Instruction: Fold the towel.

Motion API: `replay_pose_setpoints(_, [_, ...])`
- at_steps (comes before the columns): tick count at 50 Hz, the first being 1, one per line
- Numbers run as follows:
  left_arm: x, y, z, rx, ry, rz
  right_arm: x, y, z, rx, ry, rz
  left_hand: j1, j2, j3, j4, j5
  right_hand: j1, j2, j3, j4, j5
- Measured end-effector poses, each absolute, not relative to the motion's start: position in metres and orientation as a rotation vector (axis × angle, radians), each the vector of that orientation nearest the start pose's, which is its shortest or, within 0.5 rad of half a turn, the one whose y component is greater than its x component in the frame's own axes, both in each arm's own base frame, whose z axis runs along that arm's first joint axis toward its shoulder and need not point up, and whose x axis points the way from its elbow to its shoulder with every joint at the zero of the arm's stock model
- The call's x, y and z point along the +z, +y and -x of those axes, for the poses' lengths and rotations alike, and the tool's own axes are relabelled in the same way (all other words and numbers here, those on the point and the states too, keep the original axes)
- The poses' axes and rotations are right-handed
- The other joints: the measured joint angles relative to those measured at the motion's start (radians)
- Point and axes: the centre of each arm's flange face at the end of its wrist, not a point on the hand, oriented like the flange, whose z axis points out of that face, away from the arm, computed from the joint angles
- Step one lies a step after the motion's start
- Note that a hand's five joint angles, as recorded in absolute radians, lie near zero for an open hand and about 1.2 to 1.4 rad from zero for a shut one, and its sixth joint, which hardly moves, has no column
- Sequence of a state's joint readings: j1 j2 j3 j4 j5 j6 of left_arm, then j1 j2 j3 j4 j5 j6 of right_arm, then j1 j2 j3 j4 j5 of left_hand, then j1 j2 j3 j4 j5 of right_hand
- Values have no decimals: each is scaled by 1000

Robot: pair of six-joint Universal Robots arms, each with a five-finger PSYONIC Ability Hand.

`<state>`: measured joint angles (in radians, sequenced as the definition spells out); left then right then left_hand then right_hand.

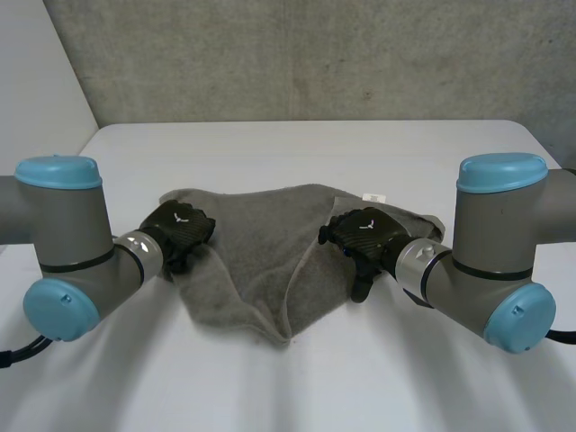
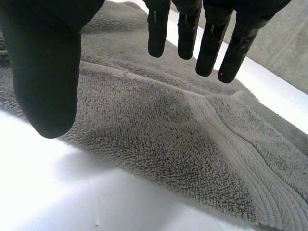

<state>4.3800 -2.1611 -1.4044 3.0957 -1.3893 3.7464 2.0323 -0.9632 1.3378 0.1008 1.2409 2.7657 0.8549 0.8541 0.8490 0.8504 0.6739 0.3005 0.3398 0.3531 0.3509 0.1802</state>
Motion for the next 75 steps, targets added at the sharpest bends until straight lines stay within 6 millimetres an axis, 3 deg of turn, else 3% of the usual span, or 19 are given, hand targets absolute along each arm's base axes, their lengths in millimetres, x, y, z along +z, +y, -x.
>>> replay_pose_setpoints(13, [171,-284,259,-1640,2327,-1353,159,-269,-313,-1477,2082,1196,39,45,49,49,48,-3,0,-2,-2,-8])
replay_pose_setpoints(21, [168,-274,257,-1610,2342,-1363,160,-268,-312,-1476,2083,1196,39,42,47,46,47,-3,-1,-2,-2,-13])
replay_pose_setpoints(29, [154,-276,258,-1576,2365,-1376,158,-267,-312,-1466,2089,1197,43,46,51,50,49,-3,-2,-2,-2,-20])
replay_pose_setpoints(31, [150,-278,258,-1577,2363,-1373,158,-266,-311,-1465,2090,1197,151,156,150,150,150,-3,-2,-2,-2,-20])
replay_pose_setpoints(40, [158,-286,257,-1634,2292,-1299,162,-269,-312,-1485,2078,1194,296,345,349,344,335,-3,-2,-2,-2,-24])
replay_pose_setpoints(46, [185,-280,257,-1722,2213,-1246,168,-277,-314,-1527,2050,1191,307,355,360,360,342,-3,-2,-2,-2,-23])
replay_pose_setpoints(47, [204,-273,256,-1782,2170,-1226,176,-285,-316,-1577,2015,1193,307,358,362,362,343,-3,-1,-2,-2,-23])
replay_pose_setpoints(48, [204,-273,256,-1782,2170,-1226,176,-285,-316,-1577,2015,1193,307,358,362,362,343,-3,-1,-2,-2,-23])
replay_pose_setpoints(53, [256,-249,254,-1963,2038,-1181,193,-297,-319,-1649,1929,1209,311,360,366,365,347,-3,0,-2,-2,-18])
replay_pose_setpoints(60, [320,-207,251,-2209,1840,-1129,197,-298,-329,-1621,1811,1250,312,361,366,366,348,-3,0,-2,-2,-18])
replay_pose_setpoints(66, [347,-184,244,-2323,1755,-1077,182,-294,-337,-1529,1768,1281,312,361,366,367,348,-3,0,-2,-2,-18])
replay_pose_setpoints(75, [358,-176,237,-2374,1730,-1022,151,-284,-343,-1417,1791,1303,315,362,367,367,348,5,4,5,4,-4])
